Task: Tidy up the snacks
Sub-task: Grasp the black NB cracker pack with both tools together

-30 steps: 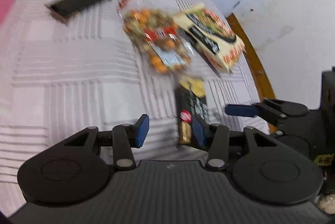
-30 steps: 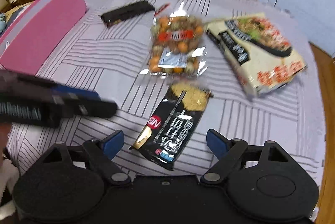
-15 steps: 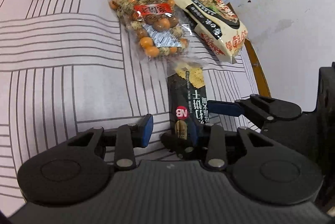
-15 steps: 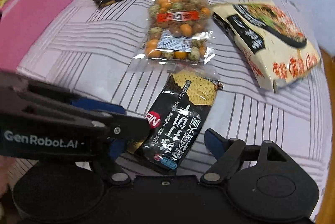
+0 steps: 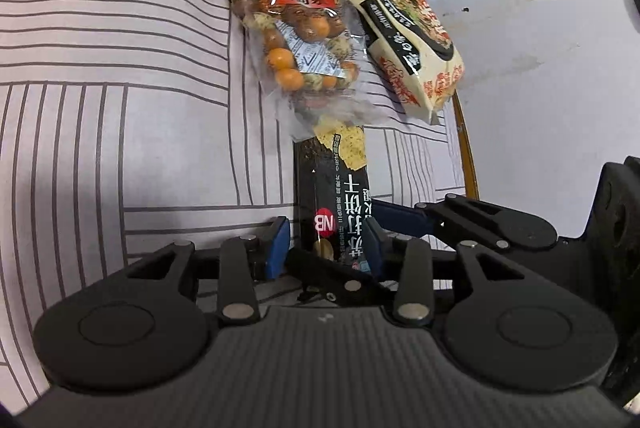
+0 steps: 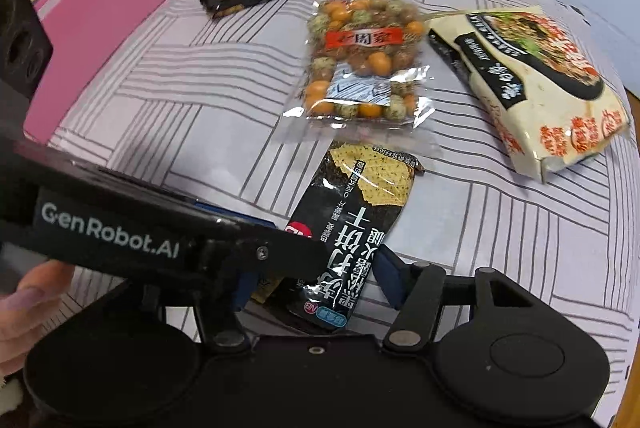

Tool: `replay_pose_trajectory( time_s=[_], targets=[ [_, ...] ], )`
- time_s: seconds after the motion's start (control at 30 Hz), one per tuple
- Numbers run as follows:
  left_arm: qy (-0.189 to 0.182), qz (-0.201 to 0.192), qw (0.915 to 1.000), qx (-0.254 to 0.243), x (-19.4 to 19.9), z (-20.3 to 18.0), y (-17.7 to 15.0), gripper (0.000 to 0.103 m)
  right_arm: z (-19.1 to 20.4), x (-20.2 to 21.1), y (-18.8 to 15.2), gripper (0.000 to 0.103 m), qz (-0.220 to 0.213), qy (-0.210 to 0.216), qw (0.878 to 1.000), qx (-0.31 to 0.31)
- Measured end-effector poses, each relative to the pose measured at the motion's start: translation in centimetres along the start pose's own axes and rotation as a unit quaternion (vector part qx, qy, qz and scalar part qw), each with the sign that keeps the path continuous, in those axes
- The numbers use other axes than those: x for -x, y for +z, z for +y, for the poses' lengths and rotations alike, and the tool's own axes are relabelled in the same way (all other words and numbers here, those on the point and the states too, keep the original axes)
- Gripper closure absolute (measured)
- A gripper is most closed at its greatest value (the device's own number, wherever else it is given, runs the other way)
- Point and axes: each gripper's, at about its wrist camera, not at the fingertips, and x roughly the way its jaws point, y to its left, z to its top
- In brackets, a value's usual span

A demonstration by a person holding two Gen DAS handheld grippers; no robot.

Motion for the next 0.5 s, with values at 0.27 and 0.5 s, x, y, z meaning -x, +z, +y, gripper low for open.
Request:
replay_pose_trajectory(
  time_s=[0.27, 0.5],
  targets=[
    [0.032, -0.009, 0.9990, -0.030, 0.5, -1.5, -0.6, 0.065, 0.8, 0.7, -0.2, 0.038, -0.009, 0.005, 1.000, 0.017],
    [0.047, 0.001, 0.9986, -0.025, 2.9, -2.4, -0.7, 0.065, 1.8, 2.4, 0.5, 0.038, 0.010, 0.047, 0.999, -0.007]
  ],
)
